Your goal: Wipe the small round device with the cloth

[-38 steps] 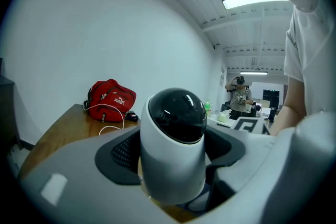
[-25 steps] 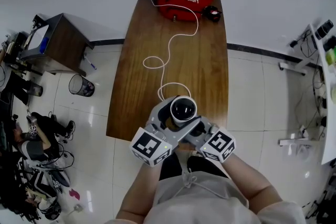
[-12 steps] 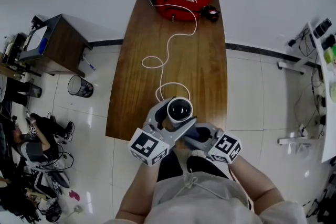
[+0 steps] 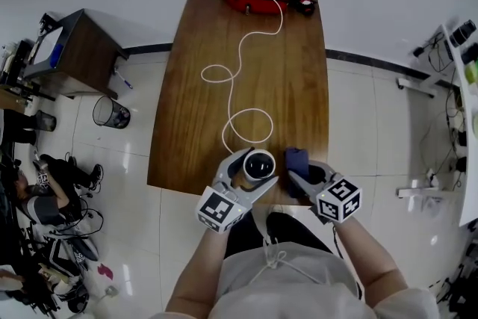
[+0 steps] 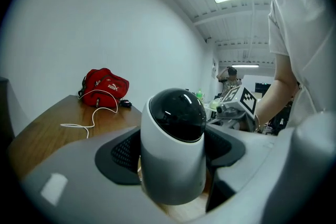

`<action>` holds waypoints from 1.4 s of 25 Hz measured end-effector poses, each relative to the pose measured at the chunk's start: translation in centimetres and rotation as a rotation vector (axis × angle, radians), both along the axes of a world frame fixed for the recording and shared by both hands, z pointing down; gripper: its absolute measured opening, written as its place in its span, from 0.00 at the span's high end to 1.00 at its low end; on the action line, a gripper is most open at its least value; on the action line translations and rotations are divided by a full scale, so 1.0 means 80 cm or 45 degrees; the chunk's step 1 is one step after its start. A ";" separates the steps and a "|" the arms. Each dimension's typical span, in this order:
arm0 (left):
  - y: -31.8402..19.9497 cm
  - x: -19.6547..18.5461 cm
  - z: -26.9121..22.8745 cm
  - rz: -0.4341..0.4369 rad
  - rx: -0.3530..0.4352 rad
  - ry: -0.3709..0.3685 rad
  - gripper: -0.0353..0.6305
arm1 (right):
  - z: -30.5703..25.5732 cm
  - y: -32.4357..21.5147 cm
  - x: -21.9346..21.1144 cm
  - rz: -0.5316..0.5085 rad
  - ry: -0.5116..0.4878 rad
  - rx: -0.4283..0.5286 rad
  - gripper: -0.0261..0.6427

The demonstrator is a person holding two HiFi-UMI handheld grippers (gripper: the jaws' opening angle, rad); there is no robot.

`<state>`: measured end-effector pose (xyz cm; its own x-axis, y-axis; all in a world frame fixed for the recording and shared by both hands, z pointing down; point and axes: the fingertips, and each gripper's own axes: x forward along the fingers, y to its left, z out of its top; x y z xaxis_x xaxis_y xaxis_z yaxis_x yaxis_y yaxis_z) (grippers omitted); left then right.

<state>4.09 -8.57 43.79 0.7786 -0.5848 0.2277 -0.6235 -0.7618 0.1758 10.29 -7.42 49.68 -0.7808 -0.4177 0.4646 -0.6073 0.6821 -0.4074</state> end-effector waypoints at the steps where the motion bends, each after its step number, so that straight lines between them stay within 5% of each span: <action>1: 0.003 0.003 0.009 0.014 0.012 -0.015 0.41 | 0.005 0.002 0.001 0.021 0.003 -0.005 0.80; 6: 0.010 0.009 0.074 0.054 0.016 -0.115 0.41 | 0.028 0.004 0.010 0.107 0.004 -0.017 0.80; 15: 0.022 0.009 0.118 0.100 0.024 -0.147 0.41 | 0.030 0.003 0.032 0.173 -0.004 0.024 0.80; 20: 0.023 0.005 0.125 0.120 -0.057 -0.145 0.40 | 0.034 0.009 0.029 0.178 -0.012 -0.004 0.80; 23: 0.020 0.000 0.124 0.078 -0.116 -0.128 0.31 | 0.031 0.013 0.025 0.181 -0.031 -0.029 0.80; 28: 0.033 -0.011 0.102 0.015 -0.117 -0.118 0.30 | 0.012 0.010 0.033 0.199 -0.025 -0.040 0.80; 33: 0.024 -0.044 0.027 -0.192 -0.001 -0.082 0.30 | -0.033 0.003 0.038 0.225 -0.074 -0.019 0.80; 35: 0.023 -0.061 -0.015 -0.297 0.084 -0.036 0.44 | -0.054 0.007 0.039 0.219 -0.078 0.024 0.80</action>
<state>-0.82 -6.77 42.58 0.6146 -0.7623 0.2029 -0.7879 -0.6059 0.1099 13.38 -6.86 45.39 -0.7236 -0.5562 0.4088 -0.6902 0.5780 -0.4353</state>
